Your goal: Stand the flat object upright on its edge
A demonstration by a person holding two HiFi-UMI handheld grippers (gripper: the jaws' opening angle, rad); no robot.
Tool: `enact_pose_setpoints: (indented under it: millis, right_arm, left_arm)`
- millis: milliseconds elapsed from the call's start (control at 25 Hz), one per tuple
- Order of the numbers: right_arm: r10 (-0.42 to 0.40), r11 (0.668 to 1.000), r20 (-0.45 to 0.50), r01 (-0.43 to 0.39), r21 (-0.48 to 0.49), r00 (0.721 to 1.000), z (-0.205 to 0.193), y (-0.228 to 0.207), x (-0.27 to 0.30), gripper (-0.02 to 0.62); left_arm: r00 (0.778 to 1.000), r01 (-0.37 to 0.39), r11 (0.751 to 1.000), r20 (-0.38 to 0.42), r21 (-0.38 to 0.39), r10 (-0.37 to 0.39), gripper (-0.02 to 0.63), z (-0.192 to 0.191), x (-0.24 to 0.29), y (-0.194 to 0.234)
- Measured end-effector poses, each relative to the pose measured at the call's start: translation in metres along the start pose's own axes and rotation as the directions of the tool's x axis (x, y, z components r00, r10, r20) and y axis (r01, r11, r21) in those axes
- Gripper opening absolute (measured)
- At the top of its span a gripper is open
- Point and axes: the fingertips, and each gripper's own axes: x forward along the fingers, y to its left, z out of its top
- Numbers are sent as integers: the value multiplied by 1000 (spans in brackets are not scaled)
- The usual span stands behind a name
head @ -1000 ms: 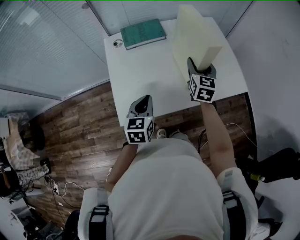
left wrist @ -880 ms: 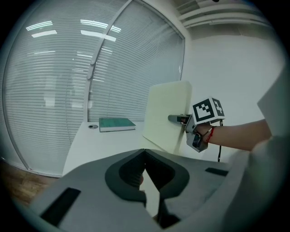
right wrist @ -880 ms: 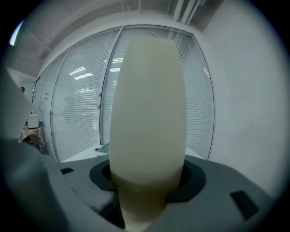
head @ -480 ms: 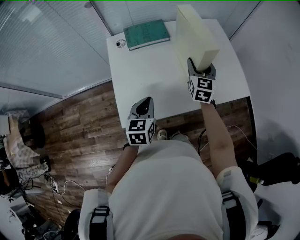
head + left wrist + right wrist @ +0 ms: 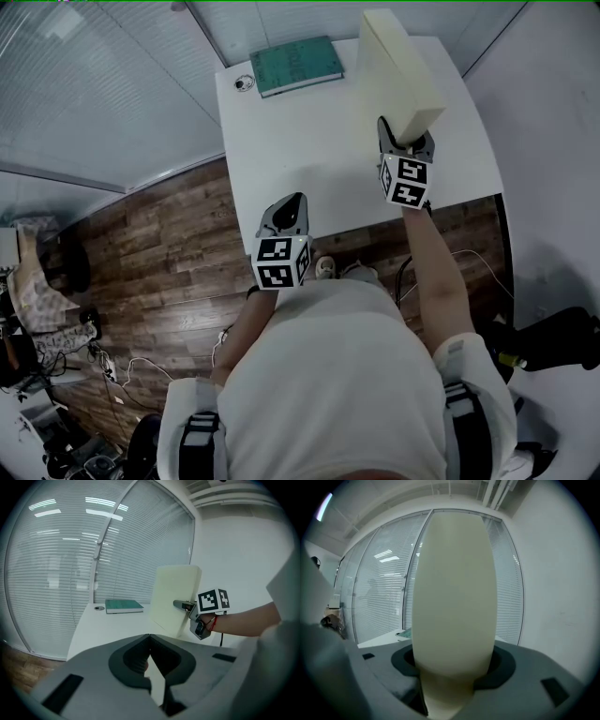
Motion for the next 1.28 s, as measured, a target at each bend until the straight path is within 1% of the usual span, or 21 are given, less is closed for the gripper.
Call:
enact_pose_setpoints:
  millis: [200,480,720,840,1280]
  right_arm:
    - [5,1000,-6,-5,8,1000,0,1,0,290]
    - [15,999,-25,-14,33,1000,-4,-1,1,318]
    - [14,999,-15,-14,43,1000,3,-1,-1,375]
    - [14,999,-12,-14,47,1000,6,-1,-3,391]
    - [4,998,10,-4,63,1000,17,-4,-24,407]
  left_arm:
    - [1000,5,1000,2,-1,-5,18,1,-1,0]
    - [1000,8,1000,4,4,-8,18,-2,-3,-2]
    - [1000,7,1000,8,5,-7,18,-1,-8,-2]
    - [1000,8,1000,12,5,-8,18,0,-11,-4]
    - [1000,15,1000,25,14,-15,18,-4,-24,-12]
